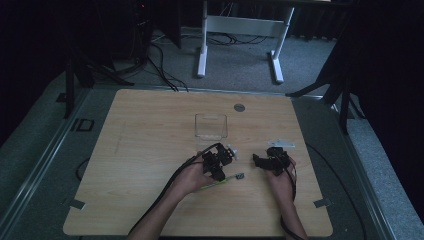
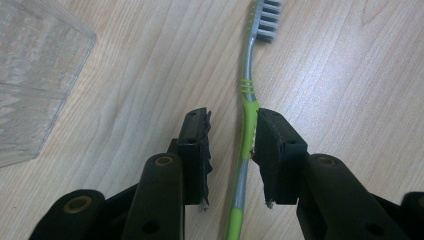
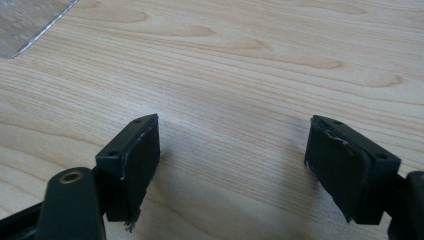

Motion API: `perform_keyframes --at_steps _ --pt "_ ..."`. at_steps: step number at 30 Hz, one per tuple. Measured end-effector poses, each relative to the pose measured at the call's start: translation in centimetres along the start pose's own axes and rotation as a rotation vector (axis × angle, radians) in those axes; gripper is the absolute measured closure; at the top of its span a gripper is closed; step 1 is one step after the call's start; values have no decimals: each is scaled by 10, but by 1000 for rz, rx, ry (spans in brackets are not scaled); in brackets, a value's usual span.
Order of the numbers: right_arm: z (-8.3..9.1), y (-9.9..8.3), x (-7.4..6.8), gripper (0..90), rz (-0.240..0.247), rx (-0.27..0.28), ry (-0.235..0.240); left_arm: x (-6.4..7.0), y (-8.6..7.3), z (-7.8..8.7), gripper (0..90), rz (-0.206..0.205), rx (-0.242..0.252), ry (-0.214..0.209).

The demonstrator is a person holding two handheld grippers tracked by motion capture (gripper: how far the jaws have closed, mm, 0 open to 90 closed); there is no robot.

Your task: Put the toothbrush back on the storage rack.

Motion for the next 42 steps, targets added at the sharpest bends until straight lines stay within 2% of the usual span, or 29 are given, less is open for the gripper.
perform_keyframes --at_steps 31,42 --pt "0 0 0 220 0 0 0 5 1 -16 709 -11 -87 -29" --pt "0 0 0 220 0 0 0 6 1 -21 745 -28 -111 -39"
Point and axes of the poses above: each handheld gripper's, and its own axes: z roughly backward along the jaws, y roughly out of its top, x roughly to its right, the point moved 3 cm from there along -z, roughly forward along the jaws, and after that the axes turned 5 degrees about x, right-handed, at the moved point
